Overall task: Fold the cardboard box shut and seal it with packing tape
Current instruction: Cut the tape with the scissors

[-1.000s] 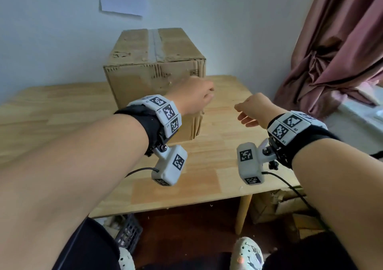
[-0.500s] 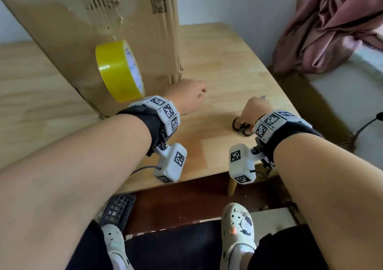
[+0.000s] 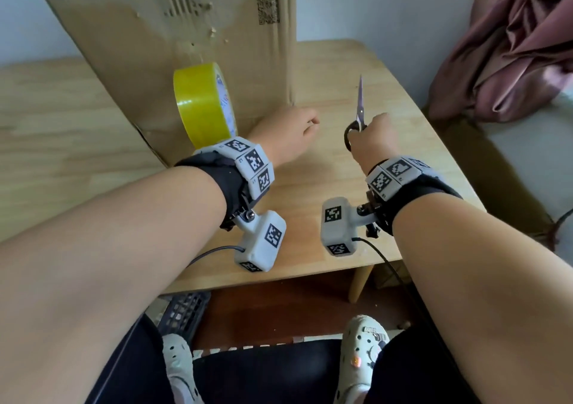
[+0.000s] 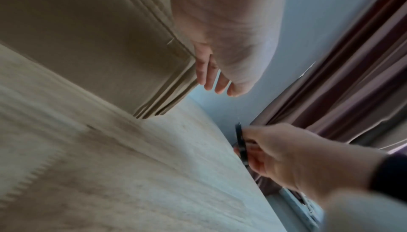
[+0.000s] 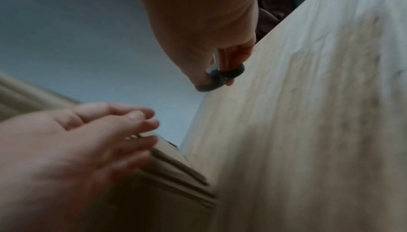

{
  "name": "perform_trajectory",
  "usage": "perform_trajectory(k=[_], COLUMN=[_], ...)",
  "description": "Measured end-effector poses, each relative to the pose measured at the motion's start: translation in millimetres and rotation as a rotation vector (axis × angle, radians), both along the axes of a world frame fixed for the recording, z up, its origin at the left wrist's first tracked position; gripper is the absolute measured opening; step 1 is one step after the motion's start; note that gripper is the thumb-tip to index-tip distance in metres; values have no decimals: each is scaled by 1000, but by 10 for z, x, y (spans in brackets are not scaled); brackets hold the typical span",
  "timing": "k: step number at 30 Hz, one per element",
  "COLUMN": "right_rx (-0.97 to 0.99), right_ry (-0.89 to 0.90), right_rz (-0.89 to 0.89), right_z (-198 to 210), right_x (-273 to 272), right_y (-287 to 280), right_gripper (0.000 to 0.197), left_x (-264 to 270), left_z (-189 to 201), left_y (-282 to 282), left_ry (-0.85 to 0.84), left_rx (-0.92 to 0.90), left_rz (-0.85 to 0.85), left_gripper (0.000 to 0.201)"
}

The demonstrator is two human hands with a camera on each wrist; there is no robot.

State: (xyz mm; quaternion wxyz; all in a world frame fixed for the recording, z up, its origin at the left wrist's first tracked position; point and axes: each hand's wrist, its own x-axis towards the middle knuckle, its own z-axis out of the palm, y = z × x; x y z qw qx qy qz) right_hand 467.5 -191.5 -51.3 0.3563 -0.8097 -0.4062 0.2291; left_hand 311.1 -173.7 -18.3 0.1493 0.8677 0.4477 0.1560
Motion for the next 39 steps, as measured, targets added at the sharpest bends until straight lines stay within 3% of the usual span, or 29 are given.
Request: perform_trajectory(k=[4,7,11,17,20,25,27,32,35,39], right_rx=[242,326,477,583,579,530,513,585,553,643], right_ry=[258,353,358,253,126,-58,-41,102,69,-222], right_rz=[-105,-52,78,276,291,286,308,339,361,339], right_z=[292,394,506,816,905,805,748,618,596,684], right_x=[-185,-312,-462,-812,-856,-785,-841,-1021,-1111,-1231], right_y=[114,65,-93,-221,-163,-10,25,131,181,118], right_gripper=[50,47,30,35,37,52,65,77,70,61], left_x=[1,-11,-224,-840,-1168,-1477,-1493,-1546,-1626,-1713], left_z=[188,373,666,918,880,692,629,525,532,550], left_y=[-83,-175,-314,-403,-300,-155,-118,24,104,144], left_ry=[-123,-194,-261,-390,-404,-476,-498,-626,-775,-864], left_rx=[14,50,162,389,432,241,168,56,-77,-178], left_rz=[3,-20,-9,94,244,476,473,424,465,499], left_gripper=[35,36,35,27,23,39,39,37,36,35])
